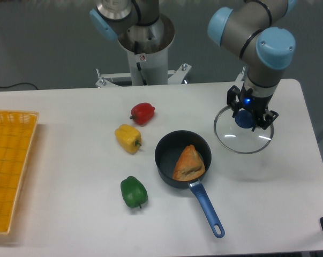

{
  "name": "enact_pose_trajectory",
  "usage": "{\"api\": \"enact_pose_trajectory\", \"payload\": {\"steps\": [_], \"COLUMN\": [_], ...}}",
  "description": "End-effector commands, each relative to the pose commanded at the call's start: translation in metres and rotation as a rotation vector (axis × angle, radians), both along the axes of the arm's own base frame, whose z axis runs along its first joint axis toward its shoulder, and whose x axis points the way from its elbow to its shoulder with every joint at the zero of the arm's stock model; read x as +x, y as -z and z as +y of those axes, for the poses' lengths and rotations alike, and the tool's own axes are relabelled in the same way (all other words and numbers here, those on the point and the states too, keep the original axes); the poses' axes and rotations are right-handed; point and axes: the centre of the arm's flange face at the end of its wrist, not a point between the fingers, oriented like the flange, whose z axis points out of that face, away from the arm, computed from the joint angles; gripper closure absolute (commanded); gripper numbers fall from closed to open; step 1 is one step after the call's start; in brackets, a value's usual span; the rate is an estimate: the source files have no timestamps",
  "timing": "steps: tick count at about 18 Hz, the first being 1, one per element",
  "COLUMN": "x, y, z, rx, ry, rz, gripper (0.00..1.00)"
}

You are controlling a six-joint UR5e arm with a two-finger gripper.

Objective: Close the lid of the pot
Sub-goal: 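Carry the glass lid over the black saucepan and lower it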

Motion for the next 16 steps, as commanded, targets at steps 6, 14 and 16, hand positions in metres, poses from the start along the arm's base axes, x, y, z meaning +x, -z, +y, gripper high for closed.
{"api": "enact_pose_trajectory", "payload": {"steps": [6, 14, 16], "x": [0.033, 0.066, 0.074], "y": [0.005, 0.023, 0.029], "z": [0.039, 0.069, 0.074], "rx": [-0.002, -0.013, -0.021], "ry": [-0.015, -0.052, -0.046], "rz": [-0.008, -0.033, -0.043], "gripper": [0.34, 0.35, 0.35]}}
